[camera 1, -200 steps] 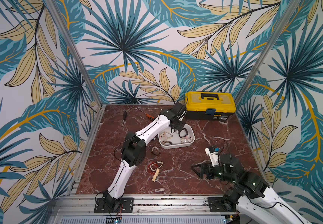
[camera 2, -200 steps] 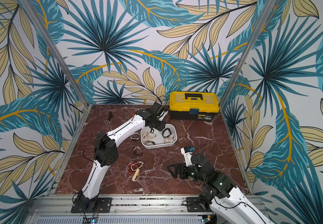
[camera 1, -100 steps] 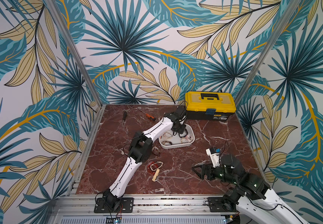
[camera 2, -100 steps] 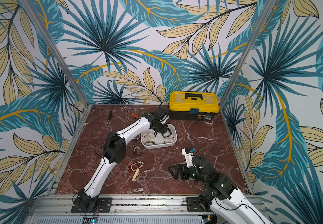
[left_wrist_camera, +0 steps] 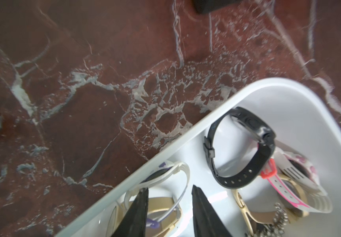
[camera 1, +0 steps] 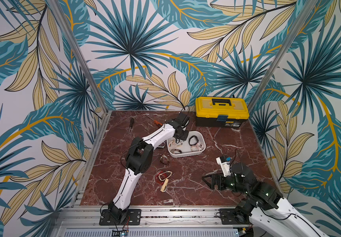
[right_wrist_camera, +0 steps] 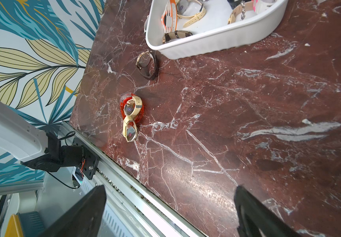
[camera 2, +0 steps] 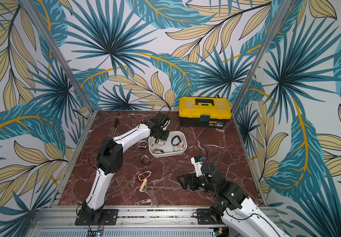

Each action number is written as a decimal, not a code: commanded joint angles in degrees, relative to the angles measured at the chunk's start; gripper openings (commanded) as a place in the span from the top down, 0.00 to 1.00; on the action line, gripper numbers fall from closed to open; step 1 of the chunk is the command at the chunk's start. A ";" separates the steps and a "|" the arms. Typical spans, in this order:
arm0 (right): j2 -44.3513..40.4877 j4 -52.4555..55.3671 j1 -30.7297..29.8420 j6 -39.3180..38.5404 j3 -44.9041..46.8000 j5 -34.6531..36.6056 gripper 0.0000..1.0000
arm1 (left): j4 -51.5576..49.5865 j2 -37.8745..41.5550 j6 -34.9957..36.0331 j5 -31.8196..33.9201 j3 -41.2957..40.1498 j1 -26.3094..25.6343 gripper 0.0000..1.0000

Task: Put the watch into the storage box
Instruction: Pick up the watch at the center of the board.

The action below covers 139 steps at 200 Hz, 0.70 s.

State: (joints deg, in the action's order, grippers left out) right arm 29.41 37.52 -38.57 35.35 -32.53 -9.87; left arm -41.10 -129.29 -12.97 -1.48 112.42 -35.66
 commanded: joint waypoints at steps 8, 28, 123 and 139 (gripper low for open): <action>0.29 -1.45 -0.20 0.36 0.98 0.29 0.01 | 7.49 8.73 -1.45 -2.67 -4.80 -0.81 0.56; 0.97 -2.56 -0.25 0.47 1.16 -0.14 0.00 | 11.43 14.24 -2.29 -5.70 -9.94 -1.07 0.46; 27.65 -22.52 -6.79 3.09 -2.88 -4.97 0.00 | 8.25 67.08 -11.36 10.07 -55.95 -12.68 0.00; 33.46 -24.51 -9.88 3.86 -5.00 -4.26 0.00 | -1.89 73.84 -20.26 14.90 -58.80 -15.17 0.00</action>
State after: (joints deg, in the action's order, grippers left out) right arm 57.04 20.45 -44.95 37.65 -34.37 -13.80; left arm -27.86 -62.59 -22.41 1.65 58.70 -47.94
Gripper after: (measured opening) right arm 0.995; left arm 0.998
